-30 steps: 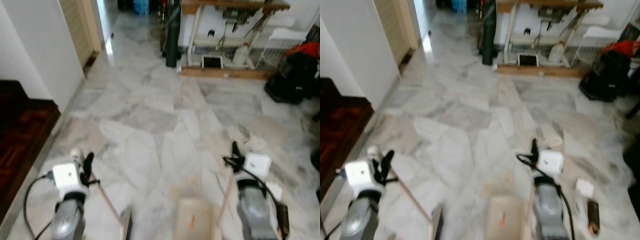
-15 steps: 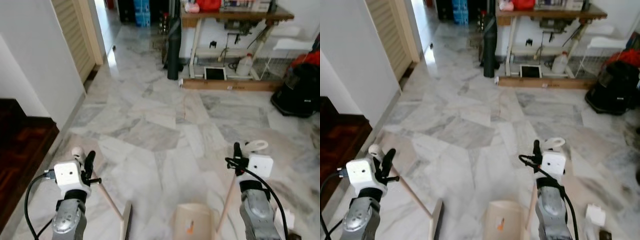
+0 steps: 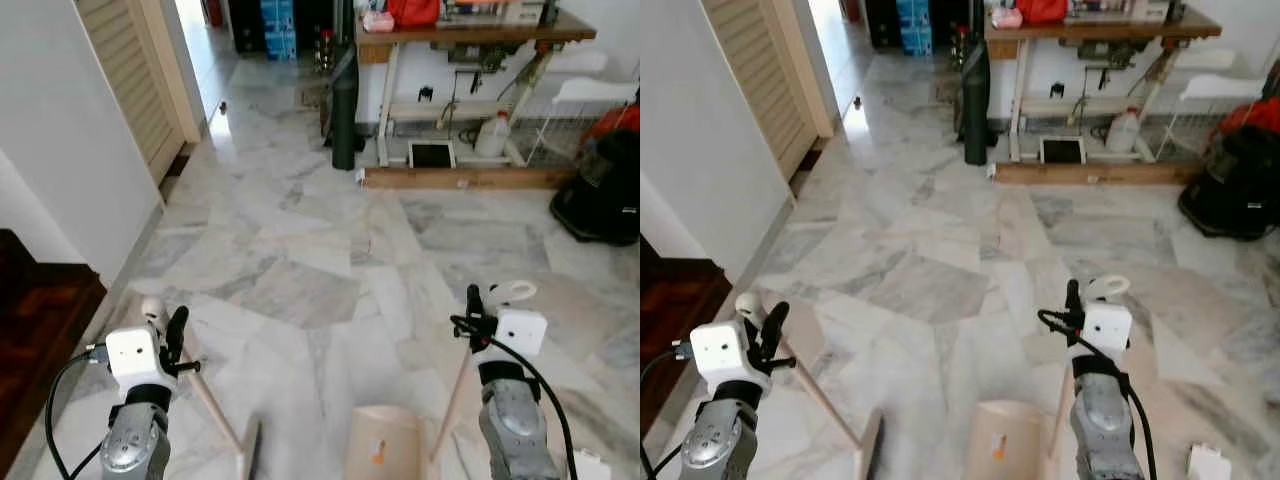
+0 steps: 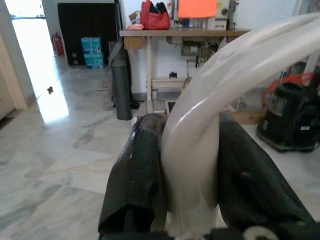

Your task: Sweep floor

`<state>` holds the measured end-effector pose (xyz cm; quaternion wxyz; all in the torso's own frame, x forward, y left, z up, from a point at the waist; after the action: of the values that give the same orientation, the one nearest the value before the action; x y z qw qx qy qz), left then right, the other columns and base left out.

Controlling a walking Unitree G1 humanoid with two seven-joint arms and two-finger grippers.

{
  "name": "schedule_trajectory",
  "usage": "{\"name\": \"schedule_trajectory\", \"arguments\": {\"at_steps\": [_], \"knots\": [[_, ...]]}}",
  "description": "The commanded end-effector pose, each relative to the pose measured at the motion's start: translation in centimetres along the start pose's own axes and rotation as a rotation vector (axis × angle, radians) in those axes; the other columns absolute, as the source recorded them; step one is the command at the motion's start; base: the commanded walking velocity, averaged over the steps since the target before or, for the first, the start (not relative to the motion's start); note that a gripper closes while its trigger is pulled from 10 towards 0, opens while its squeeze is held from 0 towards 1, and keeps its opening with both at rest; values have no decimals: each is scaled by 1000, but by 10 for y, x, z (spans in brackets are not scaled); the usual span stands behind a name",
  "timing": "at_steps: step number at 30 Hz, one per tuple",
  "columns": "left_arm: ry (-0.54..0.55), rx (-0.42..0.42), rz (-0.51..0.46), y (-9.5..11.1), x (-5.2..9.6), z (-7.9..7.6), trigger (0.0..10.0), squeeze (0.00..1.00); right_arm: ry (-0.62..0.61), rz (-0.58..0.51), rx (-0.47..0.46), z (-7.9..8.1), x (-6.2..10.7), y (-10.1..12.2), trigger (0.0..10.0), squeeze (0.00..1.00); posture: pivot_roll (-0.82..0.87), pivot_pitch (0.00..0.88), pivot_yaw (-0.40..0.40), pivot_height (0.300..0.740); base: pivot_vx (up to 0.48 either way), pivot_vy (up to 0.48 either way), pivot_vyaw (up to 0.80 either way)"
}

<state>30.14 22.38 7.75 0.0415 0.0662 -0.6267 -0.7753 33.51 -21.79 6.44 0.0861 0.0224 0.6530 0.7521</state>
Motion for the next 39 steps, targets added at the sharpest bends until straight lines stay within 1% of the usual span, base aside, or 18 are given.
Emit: {"name": "schedule_trajectory", "arguments": {"at_steps": [1,6,16,19,22,32,34,39], "knots": [[20,-26,-30,8,-3,10,10000,0,21,-42,-18,10,-6,11,10000,0,-33,67,22,740,412,0,0],[24,-29,-33,9,-4,12,10000,0,8,-53,-17,6,-8,14,10000,0,-37,77,27,740,401,0,0],[24,-21,-35,10,-5,12,10000,0,5,-46,-20,7,-6,12,10000,0,-32,88,29,740,0,0,0],[24,-20,-38,11,-5,12,10000,0,-8,-25,-43,6,-6,8,10000,0,-31,93,31,740,0,0,-785],[24,-20,-40,12,-6,12,10000,0,-5,-22,-31,6,-7,7,10000,0,-31,94,30,740,0,0,-777],[24,-9,-30,10,-7,11,10000,0,-9,-23,-32,5,-8,8,10000,0,-32,89,27,740,0,0,-775],[27,-10,-29,10,-7,11,10000,0,-8,-22,-32,5,-8,8,10000,0,-30,89,27,740,0,480,-775],[27,-14,-27,10,-7,12,10000,0,-8,-22,-31,6,-8,8,10000,0,-31,89,27,740,0,0,-775]]}}
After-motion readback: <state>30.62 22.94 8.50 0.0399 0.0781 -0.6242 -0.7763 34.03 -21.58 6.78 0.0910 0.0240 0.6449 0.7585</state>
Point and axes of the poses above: a point about 5 cm out from each wrist's last joint towards the gripper, its own x axis pointing back from the gripper into the wrist, its own y axis along the axis of the wrist's last joint, z = x × y, the point moved 6 cm from there along -x, pointing out of the wrist towards the gripper, and after that the axes turned 14 degrees about -x, right-handed, at the moved point
